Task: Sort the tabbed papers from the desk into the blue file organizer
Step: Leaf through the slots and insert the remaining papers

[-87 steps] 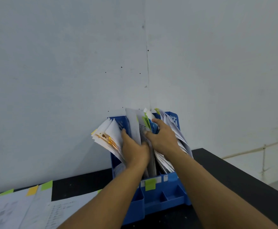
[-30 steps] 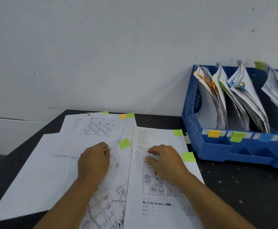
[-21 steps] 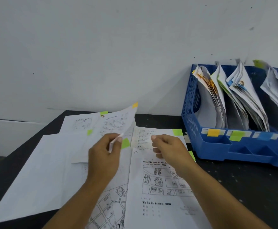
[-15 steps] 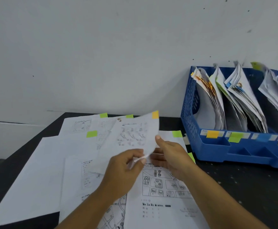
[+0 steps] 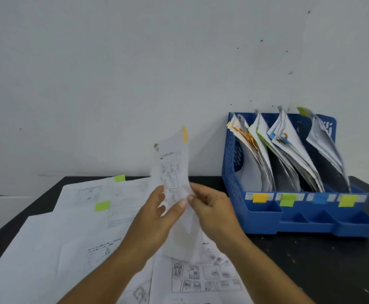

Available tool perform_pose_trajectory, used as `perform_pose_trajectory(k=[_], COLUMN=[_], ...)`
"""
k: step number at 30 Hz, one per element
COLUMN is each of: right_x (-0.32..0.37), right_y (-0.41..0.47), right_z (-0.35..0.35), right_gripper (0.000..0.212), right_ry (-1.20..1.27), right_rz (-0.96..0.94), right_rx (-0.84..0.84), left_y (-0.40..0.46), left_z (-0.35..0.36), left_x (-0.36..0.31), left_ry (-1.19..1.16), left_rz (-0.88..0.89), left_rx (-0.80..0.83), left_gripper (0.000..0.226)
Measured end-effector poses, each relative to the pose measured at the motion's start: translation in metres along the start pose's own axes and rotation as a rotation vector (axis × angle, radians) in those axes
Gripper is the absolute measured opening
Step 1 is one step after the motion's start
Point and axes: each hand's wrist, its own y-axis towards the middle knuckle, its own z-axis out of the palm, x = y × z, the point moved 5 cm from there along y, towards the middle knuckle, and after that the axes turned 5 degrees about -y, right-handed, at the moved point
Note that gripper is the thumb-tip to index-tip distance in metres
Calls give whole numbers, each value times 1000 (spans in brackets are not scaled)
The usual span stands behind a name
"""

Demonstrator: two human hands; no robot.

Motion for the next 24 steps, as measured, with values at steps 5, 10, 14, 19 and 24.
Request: perform_pose_trajectory(k=[5,10,14,19,24], right_x=[11,20,30,43,55], right_y=[-5,-7,0,17,50], right_z=[7,5,-31,-106,-139], right_gripper=[26,31,30,38,72], right_ry=[-238,-310,-254,-623,-1151], right_rz=[-151,-180,-161,-262,-211], right_rx=[29,104,-101,-697,-702], left_y=[22,27,26,22,27], left_z=[11,18,16,23,40], left_x=[-19,-26,-32,-50,-64], left_ry=[-80,-131,-160,-133,-64], left_rz=[40,123,141,200,251], left_rx=[-26,-151,-232,-256,-210], left_gripper=[76,40,35,35,38])
